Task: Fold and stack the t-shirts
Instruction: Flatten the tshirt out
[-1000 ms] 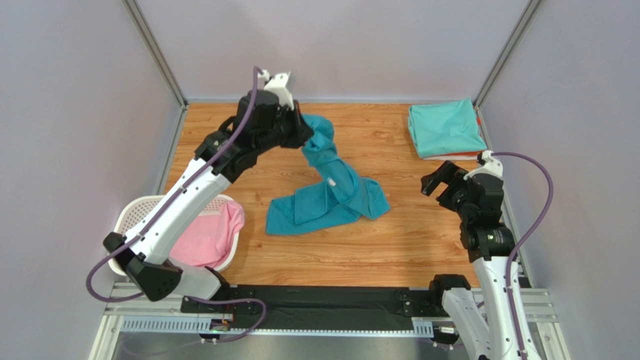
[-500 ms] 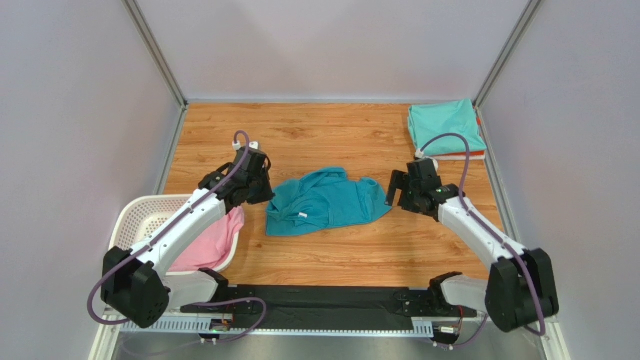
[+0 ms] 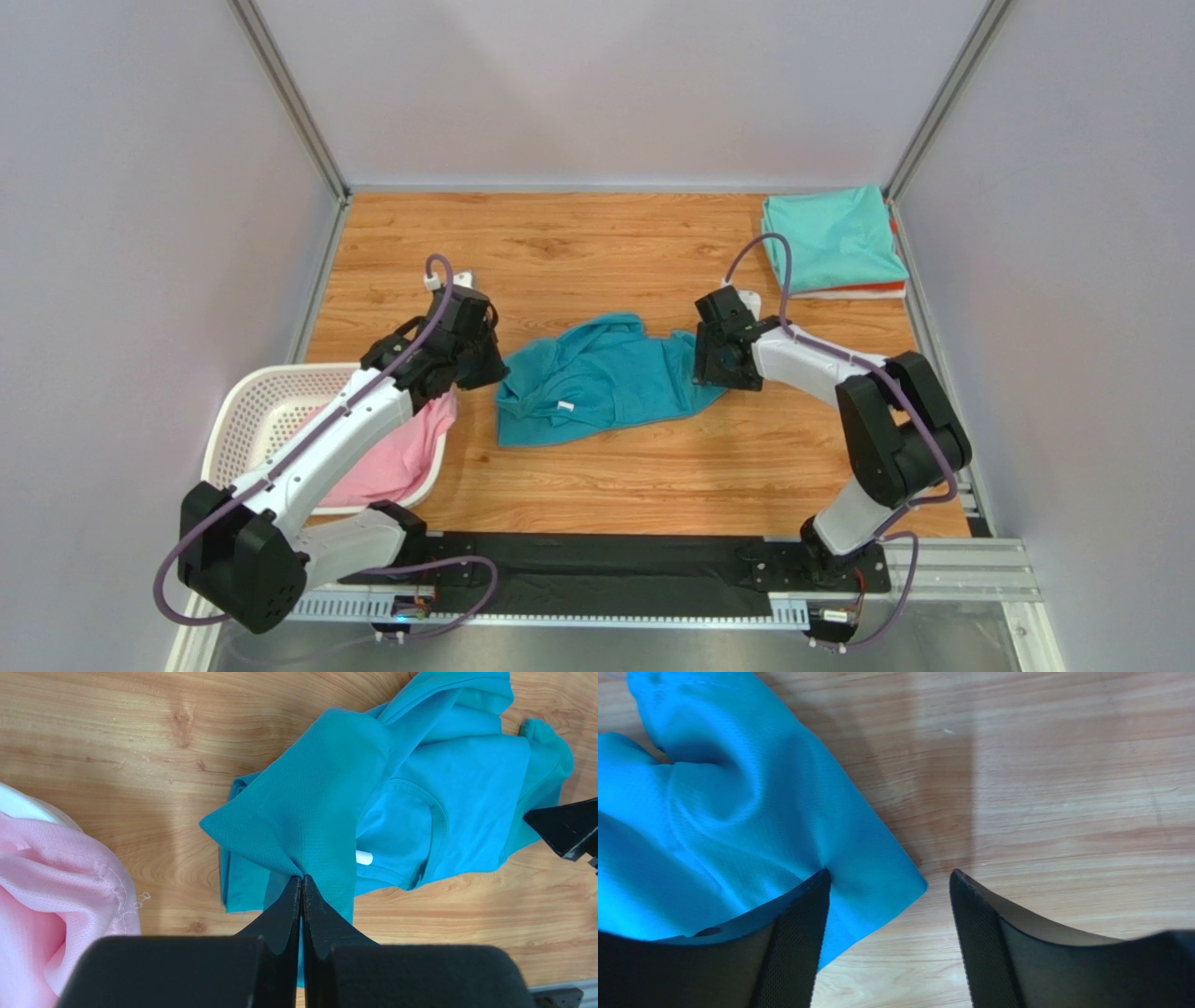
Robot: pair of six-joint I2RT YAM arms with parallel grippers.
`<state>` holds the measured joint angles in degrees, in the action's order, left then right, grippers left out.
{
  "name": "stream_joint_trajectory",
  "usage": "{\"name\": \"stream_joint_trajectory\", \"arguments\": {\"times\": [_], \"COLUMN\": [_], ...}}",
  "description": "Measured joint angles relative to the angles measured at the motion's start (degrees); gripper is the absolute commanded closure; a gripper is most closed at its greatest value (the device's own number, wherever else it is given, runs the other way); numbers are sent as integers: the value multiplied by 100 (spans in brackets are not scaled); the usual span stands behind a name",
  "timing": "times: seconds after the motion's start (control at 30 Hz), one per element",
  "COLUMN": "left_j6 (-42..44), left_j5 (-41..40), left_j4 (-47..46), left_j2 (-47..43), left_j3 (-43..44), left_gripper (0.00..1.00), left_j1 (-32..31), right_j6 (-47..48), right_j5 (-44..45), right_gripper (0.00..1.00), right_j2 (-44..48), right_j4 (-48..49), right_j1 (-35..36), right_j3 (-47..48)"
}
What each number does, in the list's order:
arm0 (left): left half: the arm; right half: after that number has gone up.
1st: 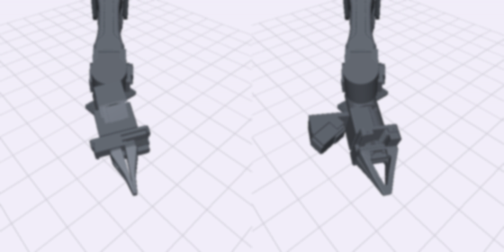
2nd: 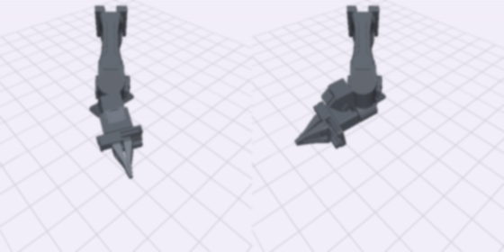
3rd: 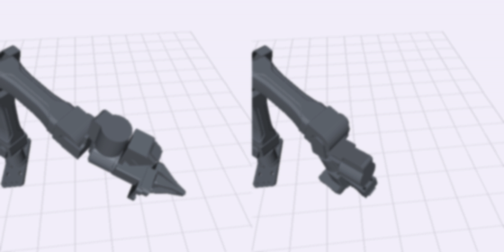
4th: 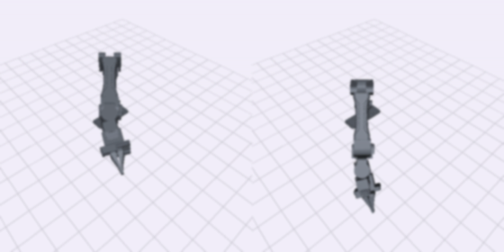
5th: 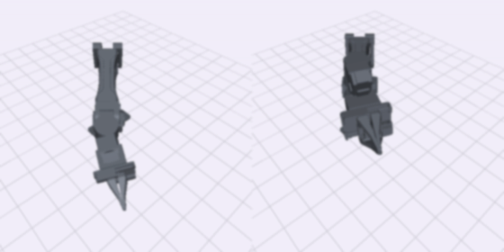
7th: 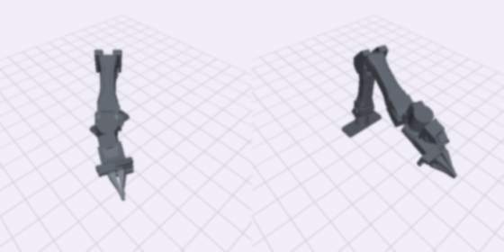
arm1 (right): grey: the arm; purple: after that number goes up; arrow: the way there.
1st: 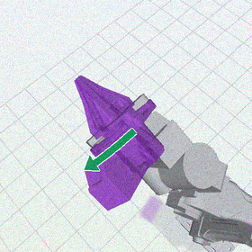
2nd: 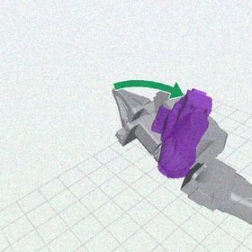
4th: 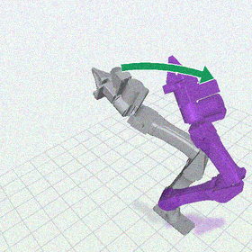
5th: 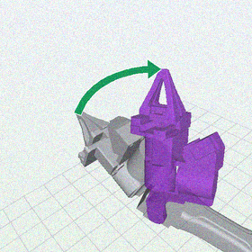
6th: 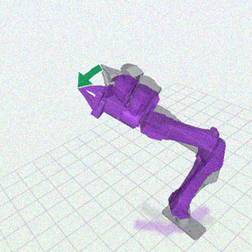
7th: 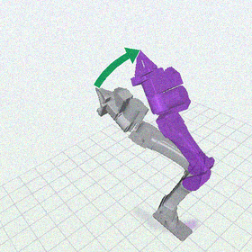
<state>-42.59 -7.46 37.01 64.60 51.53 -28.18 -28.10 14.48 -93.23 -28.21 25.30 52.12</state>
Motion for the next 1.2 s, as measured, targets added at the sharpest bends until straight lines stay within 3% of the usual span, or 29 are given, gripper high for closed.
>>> {"name": "stream_joint_trajectory", "arguments": {"times": [0.07, 0.1, 0.13, 0.27, 0.47, 0.7, 0.9, 1.2], "left_j6": [-20, -35, -50, -70, -63, 55, 334, 636], "left_j5": [-13, -15, -17, -37, -63, -61, -7, 118], "left_j4": [0, -4, -2, 2, 33, 160, 127, 92], "left_j2": [-2, -2, -4, -17, -190, -431, -612, -756], "left_j3": [-28, -50, -68, -118, -72, 920, 2573, 4673], "left_gripper": [100, 100, 100, 100, 100, 100, 100, 100], "left_j1": [0, 0, 0, 0, 0, 0, 0, -2], "right_j6": [-72, -107, -96, -212, -173, 105, 339, 671], "right_j5": [4, 4, -4, -24, 46, 90, 20, -223], "right_gripper": [48, 73, 81, 100, 100, 100, 100, 100], "right_j2": [-28, -35, -39, -46, 479, 2579, 3609, 4236], "right_j4": [50, 59, 87, 131, -2, -291, -654, -970], "right_j1": [85, 118, 149, 232, 238, 238, 243, 243], "right_j3": [4, 4, 4, 4, -28, 378, 1681, 3877]}}
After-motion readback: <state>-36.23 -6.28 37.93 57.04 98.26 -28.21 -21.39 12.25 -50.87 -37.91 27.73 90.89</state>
